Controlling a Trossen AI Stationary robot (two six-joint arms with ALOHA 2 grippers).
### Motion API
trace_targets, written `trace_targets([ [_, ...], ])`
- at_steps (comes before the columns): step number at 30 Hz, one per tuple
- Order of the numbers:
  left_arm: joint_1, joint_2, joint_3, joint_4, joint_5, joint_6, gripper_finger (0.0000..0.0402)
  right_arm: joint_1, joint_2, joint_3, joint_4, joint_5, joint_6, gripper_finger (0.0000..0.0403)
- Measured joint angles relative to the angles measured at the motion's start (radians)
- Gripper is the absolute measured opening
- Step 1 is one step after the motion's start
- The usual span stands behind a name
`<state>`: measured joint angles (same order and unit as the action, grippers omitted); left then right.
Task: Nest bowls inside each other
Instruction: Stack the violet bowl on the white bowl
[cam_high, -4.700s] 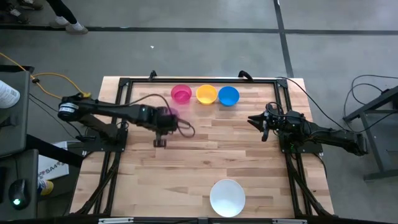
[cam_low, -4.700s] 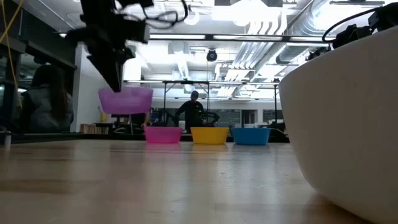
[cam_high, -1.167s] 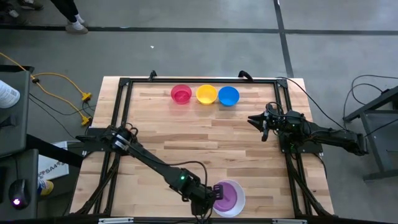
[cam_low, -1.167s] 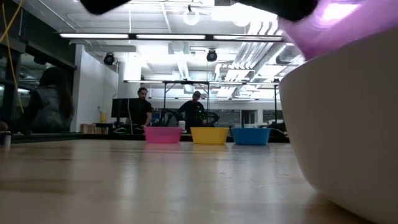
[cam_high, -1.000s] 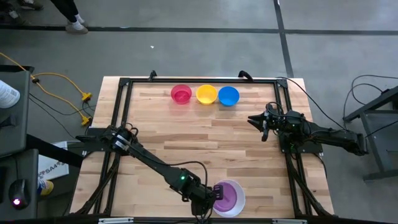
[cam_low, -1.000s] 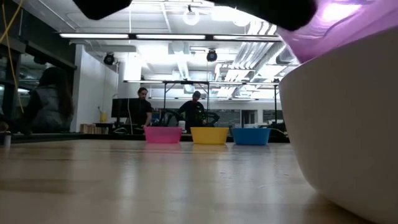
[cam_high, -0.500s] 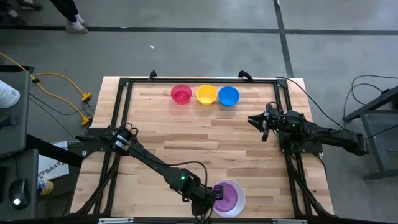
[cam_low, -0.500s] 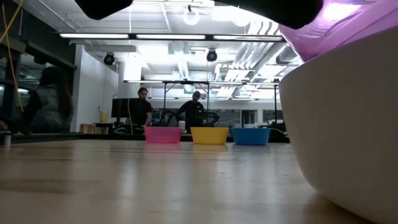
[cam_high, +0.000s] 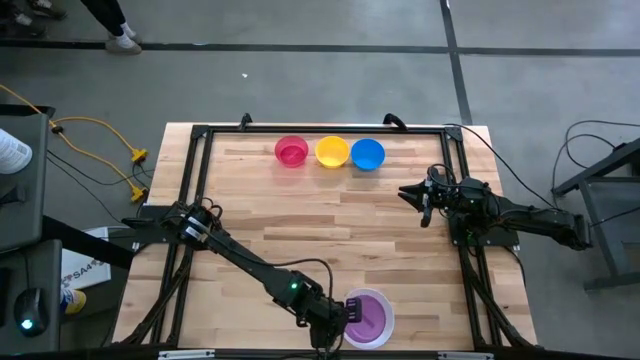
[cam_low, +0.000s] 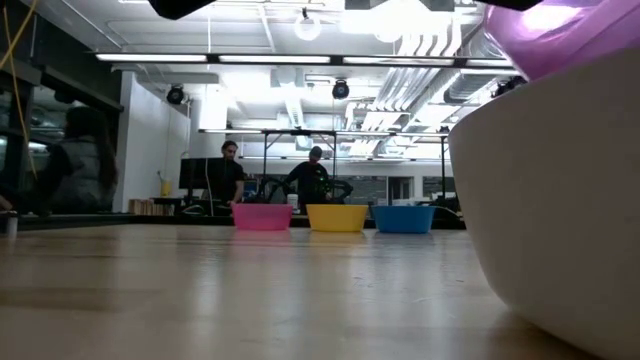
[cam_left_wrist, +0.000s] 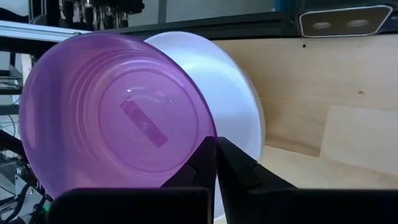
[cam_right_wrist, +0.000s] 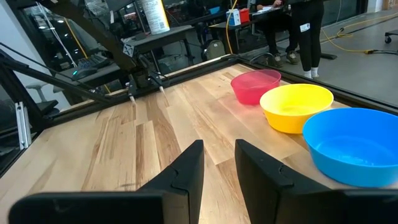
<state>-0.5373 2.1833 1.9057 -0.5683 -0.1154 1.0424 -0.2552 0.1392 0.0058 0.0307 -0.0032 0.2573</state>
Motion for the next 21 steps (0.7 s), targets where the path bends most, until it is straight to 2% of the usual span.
trace_targets([
  [4,0.0,0.0,0.009,-0.011,-0.009,0.0,0.0,0.0,0.0,0.0,0.0,0.0,0.0,0.0085],
  [10,0.0,-0.002,0.088,-0.046,-0.027,-0.04,0.0,0.0,0.0,0.0,0.0,0.0,0.0,0.0085],
  [21,0.001,-0.002,0.286,-0.336,-0.026,-0.119,0.0,0.0,0.0,0.0,0.0,0.0,0.0,0.0085],
])
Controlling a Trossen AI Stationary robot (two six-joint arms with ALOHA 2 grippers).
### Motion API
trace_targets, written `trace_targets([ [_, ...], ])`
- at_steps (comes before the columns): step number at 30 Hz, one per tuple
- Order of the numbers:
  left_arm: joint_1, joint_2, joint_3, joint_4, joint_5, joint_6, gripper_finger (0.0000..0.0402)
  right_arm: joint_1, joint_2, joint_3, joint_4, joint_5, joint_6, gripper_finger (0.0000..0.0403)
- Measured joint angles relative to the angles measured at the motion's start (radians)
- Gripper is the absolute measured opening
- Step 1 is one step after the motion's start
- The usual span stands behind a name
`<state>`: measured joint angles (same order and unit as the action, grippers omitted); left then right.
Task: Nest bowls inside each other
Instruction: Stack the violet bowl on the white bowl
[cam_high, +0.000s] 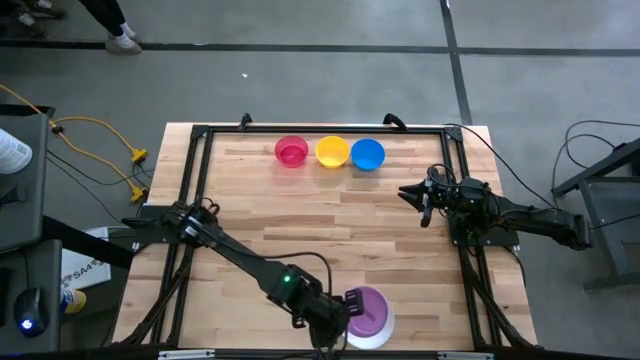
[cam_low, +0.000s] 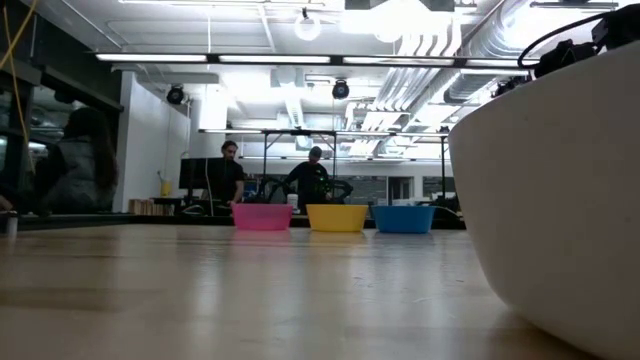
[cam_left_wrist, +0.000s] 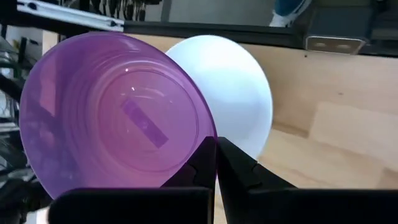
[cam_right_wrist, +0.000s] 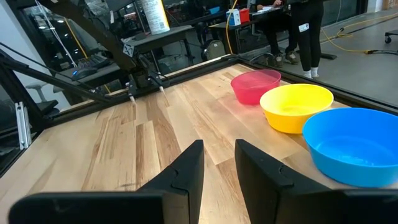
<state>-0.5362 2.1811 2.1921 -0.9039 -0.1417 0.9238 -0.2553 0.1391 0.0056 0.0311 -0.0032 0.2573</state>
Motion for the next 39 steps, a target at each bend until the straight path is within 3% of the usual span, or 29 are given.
trace_targets([
  [4,0.0,0.0,0.053,-0.085,0.02,-0.08,0.0,0.0,0.0,0.0,0.0,0.001,-0.006,0.0085],
  [12,-0.001,0.001,0.084,-0.117,0.18,-0.18,0.0,0.0,0.0,0.0,0.001,0.001,-0.026,0.0085],
  [24,0.0,0.001,0.084,-0.077,0.186,-0.276,0.0,0.0,0.0,0.0,0.053,-0.007,0.042,0.0085],
  [28,0.002,0.001,0.084,-0.062,0.185,-0.306,0.0,0.0,0.0,0.0,0.119,-0.057,0.061,0.0085],
  [33,0.014,0.001,0.084,-0.045,0.18,-0.354,0.0,0.008,0.01,0.049,0.192,-0.29,0.064,0.0085],
  [39,0.03,0.001,0.084,-0.041,0.185,-0.363,0.0,0.083,0.124,0.163,0.148,-0.373,0.04,0.0085],
])
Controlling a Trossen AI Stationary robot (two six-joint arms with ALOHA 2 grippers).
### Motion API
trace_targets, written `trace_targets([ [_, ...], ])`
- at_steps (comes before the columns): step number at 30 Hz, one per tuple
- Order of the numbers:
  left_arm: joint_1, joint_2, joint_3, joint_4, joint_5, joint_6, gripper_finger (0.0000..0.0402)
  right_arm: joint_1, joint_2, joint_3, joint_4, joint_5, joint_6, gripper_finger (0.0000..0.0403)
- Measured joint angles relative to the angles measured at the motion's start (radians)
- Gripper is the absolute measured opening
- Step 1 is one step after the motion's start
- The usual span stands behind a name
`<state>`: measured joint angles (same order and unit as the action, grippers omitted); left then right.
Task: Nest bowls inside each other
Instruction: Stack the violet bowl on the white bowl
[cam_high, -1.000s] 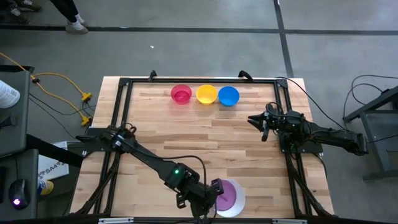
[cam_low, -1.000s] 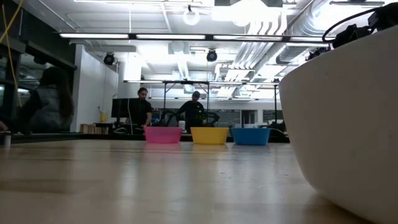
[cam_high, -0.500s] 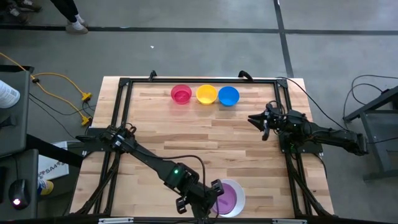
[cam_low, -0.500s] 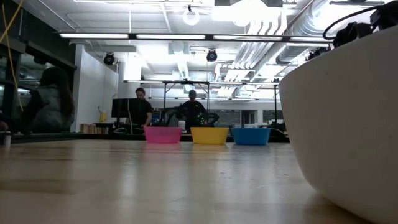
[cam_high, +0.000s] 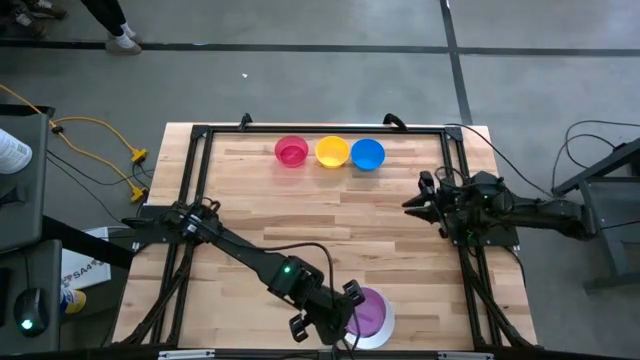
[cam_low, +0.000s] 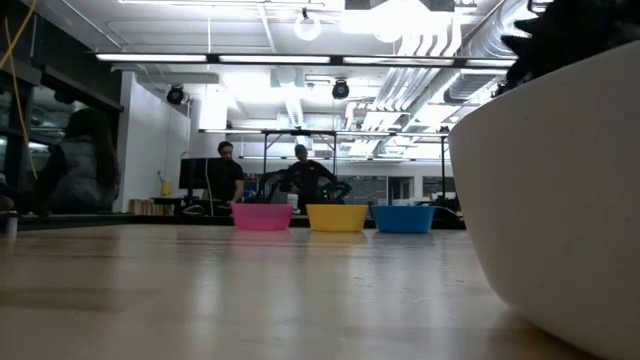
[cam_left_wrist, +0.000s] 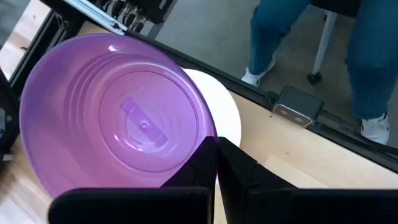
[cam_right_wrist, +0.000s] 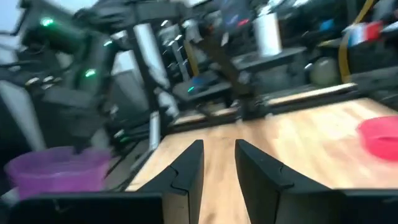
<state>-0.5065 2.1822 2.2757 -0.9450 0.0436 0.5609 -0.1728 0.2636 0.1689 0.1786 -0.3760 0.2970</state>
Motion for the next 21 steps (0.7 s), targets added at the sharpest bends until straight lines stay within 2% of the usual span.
trace_targets([
  [7,0.023,0.0,0.0,-0.011,0.007,-0.052,0.0,0.204,0.283,0.184,-0.025,0.001,-0.095,0.0085],
  [12,0.023,0.0,0.0,-0.031,0.016,-0.068,0.0,0.379,0.483,0.379,-0.236,0.106,-0.214,0.0085],
  [17,0.022,0.0,-0.001,-0.039,0.051,-0.069,0.0,0.514,0.584,0.551,-0.328,0.108,-0.275,0.0085],
  [21,0.022,0.0,-0.001,-0.038,0.055,-0.069,0.0,0.594,0.63,0.613,-0.339,0.144,-0.272,0.0085],
])
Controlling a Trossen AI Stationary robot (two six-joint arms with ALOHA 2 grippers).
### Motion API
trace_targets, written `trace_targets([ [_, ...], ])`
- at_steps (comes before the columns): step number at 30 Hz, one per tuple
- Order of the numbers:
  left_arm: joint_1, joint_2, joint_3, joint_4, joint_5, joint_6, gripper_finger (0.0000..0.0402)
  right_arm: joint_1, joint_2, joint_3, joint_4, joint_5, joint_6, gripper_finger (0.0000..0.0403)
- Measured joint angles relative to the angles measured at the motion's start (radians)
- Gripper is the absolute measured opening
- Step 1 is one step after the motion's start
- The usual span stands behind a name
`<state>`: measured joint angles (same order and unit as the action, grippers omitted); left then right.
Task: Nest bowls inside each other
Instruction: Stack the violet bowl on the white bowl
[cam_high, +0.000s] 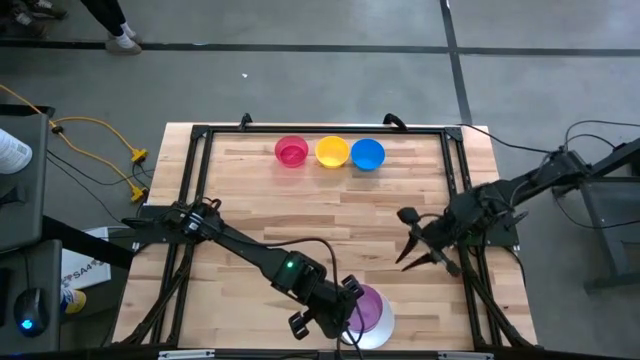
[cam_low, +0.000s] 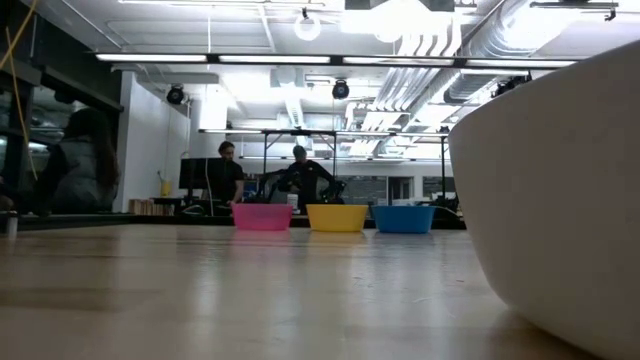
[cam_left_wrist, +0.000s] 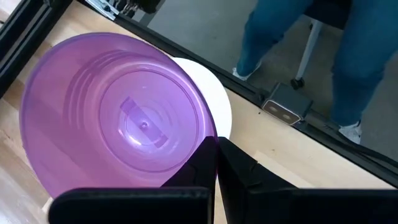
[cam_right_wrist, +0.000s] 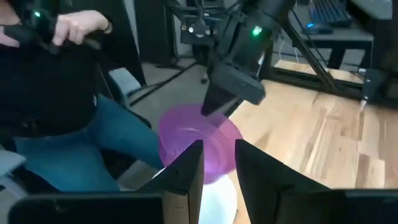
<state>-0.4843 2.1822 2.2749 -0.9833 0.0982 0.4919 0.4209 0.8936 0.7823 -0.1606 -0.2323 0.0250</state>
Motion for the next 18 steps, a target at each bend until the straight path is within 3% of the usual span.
trace_targets([
  [5,0.0,0.0,0.0,0.004,0.002,0.0,0.0,0.098,0.091,0.001,-0.007,0.097,-0.043,0.0085],
  [18,0.0,0.0,0.0,0.017,0.056,0.039,0.0,0.184,0.243,0.003,0.13,0.122,-0.022,0.0085],
])
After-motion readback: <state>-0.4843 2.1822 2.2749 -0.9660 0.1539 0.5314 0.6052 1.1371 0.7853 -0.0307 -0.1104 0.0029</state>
